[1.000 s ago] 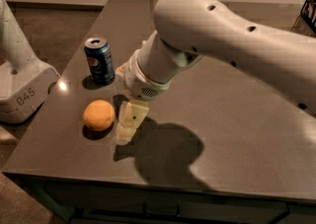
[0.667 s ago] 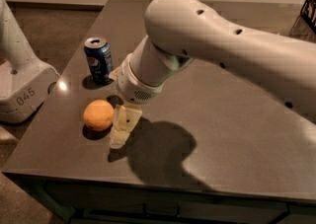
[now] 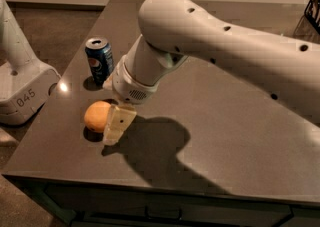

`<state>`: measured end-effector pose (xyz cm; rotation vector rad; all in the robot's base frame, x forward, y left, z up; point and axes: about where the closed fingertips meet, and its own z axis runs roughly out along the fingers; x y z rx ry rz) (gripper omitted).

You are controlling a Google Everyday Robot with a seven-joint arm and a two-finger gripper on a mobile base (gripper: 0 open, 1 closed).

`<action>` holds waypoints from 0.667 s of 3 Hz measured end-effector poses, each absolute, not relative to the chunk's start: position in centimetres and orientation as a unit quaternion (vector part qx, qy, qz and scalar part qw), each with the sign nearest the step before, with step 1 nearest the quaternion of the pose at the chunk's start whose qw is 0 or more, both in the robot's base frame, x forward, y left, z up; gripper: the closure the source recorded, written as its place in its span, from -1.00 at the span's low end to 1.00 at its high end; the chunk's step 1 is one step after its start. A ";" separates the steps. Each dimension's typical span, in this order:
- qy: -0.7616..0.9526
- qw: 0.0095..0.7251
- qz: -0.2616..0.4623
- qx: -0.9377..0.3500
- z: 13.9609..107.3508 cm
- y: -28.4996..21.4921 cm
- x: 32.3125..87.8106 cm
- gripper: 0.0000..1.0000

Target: Pick orange

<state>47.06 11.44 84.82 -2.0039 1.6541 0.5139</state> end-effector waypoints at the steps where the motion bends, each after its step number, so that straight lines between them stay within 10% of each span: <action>1: 0.604 0.233 0.199 -0.736 84.6 11.7 47.0 -0.20; 2: 0.604 0.229 0.206 -0.735 84.6 11.7 47.0 0.26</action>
Offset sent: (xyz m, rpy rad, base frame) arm 0.0017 -0.0011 -0.0027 0.0031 0.0640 0.0189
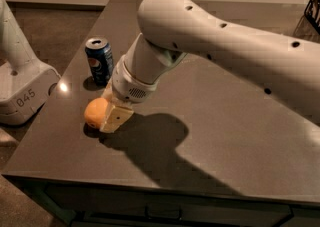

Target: Pick orange

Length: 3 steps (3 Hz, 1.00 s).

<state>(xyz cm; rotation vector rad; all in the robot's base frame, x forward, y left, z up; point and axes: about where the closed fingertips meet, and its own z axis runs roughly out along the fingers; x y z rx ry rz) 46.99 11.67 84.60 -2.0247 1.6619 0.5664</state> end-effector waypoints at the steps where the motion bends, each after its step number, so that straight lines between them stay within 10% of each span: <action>1: 0.607 0.233 0.210 -0.730 85.4 11.0 47.2 0.73; 3: 0.632 0.262 0.222 -0.695 88.7 6.5 49.7 1.00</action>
Offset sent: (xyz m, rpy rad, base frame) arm 0.0299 -0.0534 0.0425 0.0832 0.0250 -0.1091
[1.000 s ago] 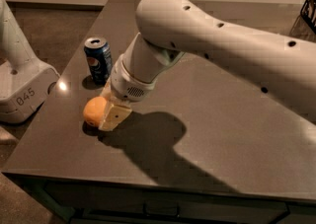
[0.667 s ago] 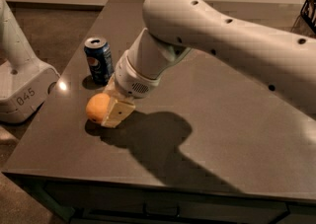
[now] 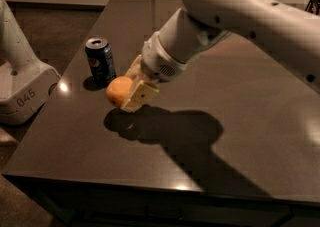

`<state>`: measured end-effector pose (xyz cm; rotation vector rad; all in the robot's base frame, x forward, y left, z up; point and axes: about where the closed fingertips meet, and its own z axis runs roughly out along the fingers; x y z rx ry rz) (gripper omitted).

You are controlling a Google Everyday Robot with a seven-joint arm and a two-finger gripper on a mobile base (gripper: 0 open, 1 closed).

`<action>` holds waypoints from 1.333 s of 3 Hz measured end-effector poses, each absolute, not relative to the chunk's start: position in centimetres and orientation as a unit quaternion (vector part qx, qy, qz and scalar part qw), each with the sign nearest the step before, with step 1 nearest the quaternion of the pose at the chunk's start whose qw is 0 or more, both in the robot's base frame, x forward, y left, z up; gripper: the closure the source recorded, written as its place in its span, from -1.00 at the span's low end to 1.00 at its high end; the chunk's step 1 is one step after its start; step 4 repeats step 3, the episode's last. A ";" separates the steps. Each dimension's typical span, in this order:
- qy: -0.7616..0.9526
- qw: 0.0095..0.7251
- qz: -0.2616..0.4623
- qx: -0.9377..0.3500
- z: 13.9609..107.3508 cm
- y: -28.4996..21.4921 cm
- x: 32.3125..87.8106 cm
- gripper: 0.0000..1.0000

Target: Pick orange

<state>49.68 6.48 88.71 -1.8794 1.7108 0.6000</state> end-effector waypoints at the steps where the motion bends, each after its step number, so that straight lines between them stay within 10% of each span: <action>1: 0.644 0.281 0.224 -0.675 90.5 3.7 51.1 1.00; 4: 0.650 0.299 0.211 -0.666 93.8 -0.5 52.6 1.00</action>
Offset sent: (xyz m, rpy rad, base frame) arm 0.0394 -0.0888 0.0570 0.0661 -0.0397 -0.1138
